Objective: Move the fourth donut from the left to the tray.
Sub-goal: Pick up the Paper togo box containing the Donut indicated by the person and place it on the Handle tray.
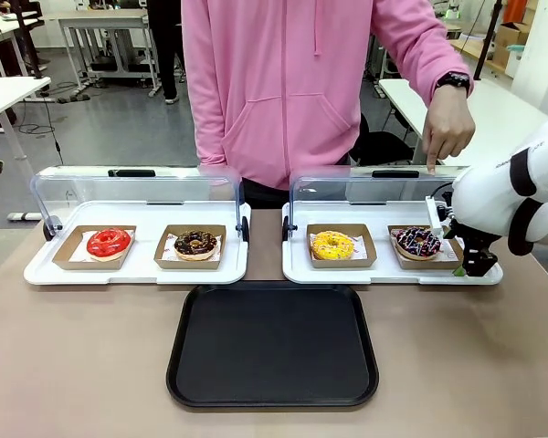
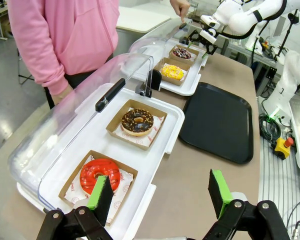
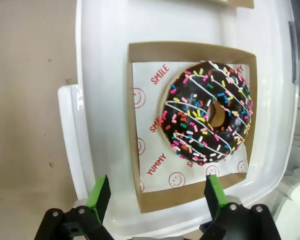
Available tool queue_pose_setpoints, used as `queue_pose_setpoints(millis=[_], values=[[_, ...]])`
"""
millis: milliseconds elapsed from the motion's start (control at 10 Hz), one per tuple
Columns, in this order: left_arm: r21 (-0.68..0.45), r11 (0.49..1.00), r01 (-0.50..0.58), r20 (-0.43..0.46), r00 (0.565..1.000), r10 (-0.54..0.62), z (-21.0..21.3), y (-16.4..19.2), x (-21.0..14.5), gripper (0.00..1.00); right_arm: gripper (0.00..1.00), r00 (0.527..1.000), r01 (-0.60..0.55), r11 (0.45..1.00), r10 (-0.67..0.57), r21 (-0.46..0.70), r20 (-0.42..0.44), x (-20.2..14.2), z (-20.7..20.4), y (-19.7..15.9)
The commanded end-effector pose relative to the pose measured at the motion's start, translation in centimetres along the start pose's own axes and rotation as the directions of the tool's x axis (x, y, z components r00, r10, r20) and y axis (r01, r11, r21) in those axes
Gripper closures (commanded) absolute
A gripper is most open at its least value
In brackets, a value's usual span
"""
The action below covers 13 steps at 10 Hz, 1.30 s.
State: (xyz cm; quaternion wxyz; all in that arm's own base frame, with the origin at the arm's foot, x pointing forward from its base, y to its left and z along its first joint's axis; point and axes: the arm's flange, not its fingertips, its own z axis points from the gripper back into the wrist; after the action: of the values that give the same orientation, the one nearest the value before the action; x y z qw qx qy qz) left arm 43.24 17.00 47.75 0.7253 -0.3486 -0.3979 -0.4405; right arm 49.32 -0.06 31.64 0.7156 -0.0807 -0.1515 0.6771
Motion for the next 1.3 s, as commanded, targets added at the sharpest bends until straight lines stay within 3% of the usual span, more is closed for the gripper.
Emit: queue_pose_setpoints(millis=[0, 500, 800, 900, 1200], values=[[-0.005, 1.0, 0.003, 0.008, 1.0, -0.003, 0.1, -0.2, 0.2, 0.0, 0.0, 1.0, 0.016, 1.0, -0.016, 0.005, -0.026, 0.1, -0.3, -0.9], [-0.005, 1.0, 0.003, 0.008, 1.0, -0.003, 0.1, -0.2, 0.2, 0.0, 0.0, 1.0, 0.009, 0.999, -0.007, 0.039, -0.029, 0.1, -1.1, -1.0], [-0.005, 1.0, 0.003, 0.008, 1.0, -0.003, 0.1, -0.2, 0.2, 0.0, 0.88, 0.999, 0.003, 0.999, -0.001, 0.051, -0.036, 0.1, -0.7, -1.0], [-0.005, 1.0, 0.003, 0.008, 1.0, -0.003, 0.1, -0.2, 0.2, 0.0, 1.0, 0.999, -0.003, 0.998, 0.005, 0.062, -0.04, 0.2, -0.6, -1.0], [-0.005, 1.0, 0.003, 0.008, 1.0, -0.003, 0.1, -0.2, 0.2, 0.0, 0.96, 0.999, -0.028, 0.995, 0.032, 0.093, -0.043, 0.2, 0.1, -1.0]])
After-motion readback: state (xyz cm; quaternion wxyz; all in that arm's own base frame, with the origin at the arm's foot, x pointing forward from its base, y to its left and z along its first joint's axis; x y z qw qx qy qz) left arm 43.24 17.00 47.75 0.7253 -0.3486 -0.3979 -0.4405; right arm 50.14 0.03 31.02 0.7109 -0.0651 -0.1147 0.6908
